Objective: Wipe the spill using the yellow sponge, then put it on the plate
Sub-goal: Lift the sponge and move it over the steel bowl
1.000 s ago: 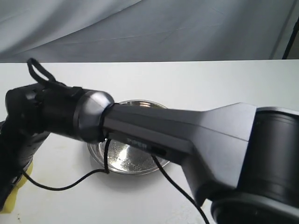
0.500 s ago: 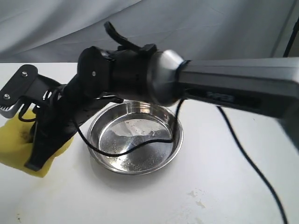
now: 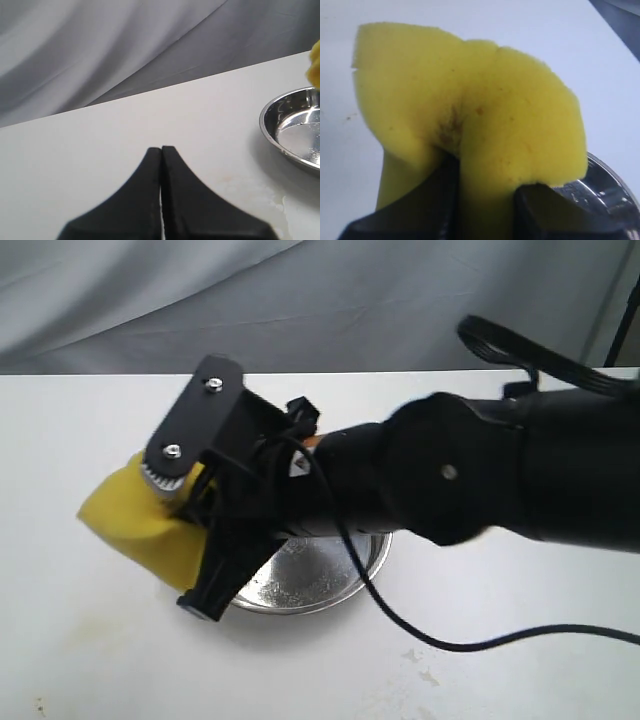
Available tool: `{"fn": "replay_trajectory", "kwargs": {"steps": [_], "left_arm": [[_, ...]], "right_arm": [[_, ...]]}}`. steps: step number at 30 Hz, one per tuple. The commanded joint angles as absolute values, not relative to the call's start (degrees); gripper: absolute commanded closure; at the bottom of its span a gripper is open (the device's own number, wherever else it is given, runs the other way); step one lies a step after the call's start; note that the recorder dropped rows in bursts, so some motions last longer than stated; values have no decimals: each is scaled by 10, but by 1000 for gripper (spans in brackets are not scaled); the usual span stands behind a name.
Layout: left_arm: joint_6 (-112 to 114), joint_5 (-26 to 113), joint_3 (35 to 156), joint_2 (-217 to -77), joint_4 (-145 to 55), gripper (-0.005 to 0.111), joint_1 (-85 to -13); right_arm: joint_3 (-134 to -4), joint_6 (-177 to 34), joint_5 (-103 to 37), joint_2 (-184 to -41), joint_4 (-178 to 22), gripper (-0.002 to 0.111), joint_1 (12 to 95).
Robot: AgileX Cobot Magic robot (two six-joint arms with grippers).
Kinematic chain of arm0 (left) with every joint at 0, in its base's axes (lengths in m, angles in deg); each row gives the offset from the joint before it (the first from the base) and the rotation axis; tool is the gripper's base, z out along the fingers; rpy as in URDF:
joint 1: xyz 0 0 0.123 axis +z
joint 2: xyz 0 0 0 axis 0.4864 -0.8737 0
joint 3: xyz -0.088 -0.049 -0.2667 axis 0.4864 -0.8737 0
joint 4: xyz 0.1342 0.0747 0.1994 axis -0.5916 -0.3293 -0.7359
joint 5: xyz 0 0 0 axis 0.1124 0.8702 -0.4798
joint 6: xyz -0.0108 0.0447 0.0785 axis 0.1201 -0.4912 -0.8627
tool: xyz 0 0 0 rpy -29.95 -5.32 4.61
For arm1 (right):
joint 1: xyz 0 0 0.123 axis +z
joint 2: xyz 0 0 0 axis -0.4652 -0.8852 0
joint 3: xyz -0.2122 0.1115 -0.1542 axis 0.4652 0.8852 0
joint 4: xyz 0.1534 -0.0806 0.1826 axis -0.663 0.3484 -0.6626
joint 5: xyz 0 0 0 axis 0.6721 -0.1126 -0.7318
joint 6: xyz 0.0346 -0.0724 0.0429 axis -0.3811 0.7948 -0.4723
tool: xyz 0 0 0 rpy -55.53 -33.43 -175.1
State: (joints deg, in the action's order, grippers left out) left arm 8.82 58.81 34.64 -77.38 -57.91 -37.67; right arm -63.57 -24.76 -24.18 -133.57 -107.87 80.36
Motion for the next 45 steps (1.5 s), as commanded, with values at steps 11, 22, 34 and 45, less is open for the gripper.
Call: {"fn": "replay_trajectory", "kwargs": {"steps": [11, 22, 34, 45], "left_arm": [[91, 587, 347, -771, -576, 107, -377], [91, 587, 347, -771, -576, 107, -377], [91, 587, 347, -771, -576, 107, -377], [91, 587, 347, -771, -576, 107, -377]], "right_arm": [[-512, -249, -477, -1337, -1145, 108, 744], [-512, -249, -485, -1337, -1145, 108, 744], [-512, -249, -542, -1358, -1174, 108, 744], [-512, -250, -618, -1443, -1177, 108, 744]]}}
